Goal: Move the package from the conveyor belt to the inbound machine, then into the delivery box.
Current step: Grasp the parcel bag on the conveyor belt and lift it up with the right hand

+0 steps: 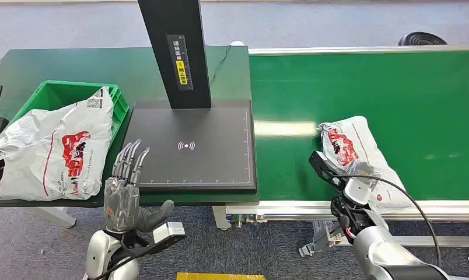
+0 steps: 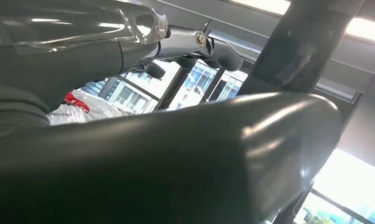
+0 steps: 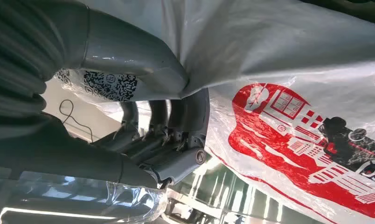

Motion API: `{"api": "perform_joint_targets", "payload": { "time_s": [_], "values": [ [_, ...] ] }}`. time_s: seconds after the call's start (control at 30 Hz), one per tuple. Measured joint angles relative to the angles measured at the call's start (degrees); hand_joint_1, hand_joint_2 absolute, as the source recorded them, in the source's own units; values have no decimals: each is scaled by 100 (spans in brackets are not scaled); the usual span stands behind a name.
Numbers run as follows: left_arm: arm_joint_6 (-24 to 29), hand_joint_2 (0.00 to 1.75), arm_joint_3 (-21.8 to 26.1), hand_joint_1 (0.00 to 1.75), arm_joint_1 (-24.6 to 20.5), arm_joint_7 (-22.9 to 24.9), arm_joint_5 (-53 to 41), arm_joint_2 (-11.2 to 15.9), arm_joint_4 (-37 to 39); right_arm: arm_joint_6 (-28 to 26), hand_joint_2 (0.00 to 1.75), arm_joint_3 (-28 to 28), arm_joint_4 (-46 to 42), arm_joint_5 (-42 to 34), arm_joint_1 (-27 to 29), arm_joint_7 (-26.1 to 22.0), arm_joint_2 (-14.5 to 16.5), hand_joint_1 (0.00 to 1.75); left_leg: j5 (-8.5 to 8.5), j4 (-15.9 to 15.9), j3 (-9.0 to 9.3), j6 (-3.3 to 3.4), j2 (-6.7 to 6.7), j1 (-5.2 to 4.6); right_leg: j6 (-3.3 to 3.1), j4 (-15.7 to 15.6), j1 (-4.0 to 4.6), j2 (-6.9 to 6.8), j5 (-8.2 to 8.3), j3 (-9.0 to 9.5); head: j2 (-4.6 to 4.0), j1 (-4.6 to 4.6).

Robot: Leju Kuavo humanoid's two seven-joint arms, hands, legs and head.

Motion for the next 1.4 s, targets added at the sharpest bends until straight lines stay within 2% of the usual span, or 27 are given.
{"api": "perform_joint_targets", "payload": {
  "time_s": [0.37, 0.57, 0.67, 0.8, 0.97, 1.2, 1.4],
  "values": [
    [0, 0, 1, 0, 27, -39, 26, 15, -15, -30, 175, 4, 0, 93, -4, -26, 22, 175, 0, 0, 0, 0, 0, 0, 0, 0, 0, 0, 0, 0, 0, 1],
    [0, 0, 2, 0, 61, -34, -17, 13, -30, -474, 175, 4, -2, 86, -12, -263, 66, 175, 0, 0, 0, 0, 0, 0, 0, 0, 0, 0, 0, 0, 0, 1],
    [0, 0, 2, 0, 72, 18, -55, 13, -54, -891, 175, -3, -30, -63, -27, -579, 128, 175, 0, 0, -1, 0, 0, 0, 0, 1, 0, 0, 0, 0, 0, 1],
    [0, 0, 2, 0, 75, 156, -131, 9, -87, -1627, 175, -32, -154, -299, -123, -1260, 310, 175, 0, -1, 2, 0, 4, 1, -1, 1, 2, 4, 1, -2, 0, 0],
    [0, 0, 2, 0, 75, 204, -140, 4, -106, -1736, 175, -36, -253, -323, -244, -1349, 485, 175, 1, -1, 2, -1, -3, 1, 0, 1, 2, -2, 0, 0, 0, 1],
    [0, 0, 2, 0, 75, 218, -146, 4, -110, -1855, 175, -54, -305, -396, -253, -1522, 558, 175, 1, 0, 0, 0, -1, 0, 0, 1, -1, -1, 0, 1, 0, 2],
    [0, 0, -10, 0, 78, 319, -239, -34, -165, -2467, 175, -38, -715, -905, -314, -2680, 925, 175, 1, -1, 4, -1, 17, 4, -3, 2, 6, 15, 2, -4, 0, -1]
  ]
}}
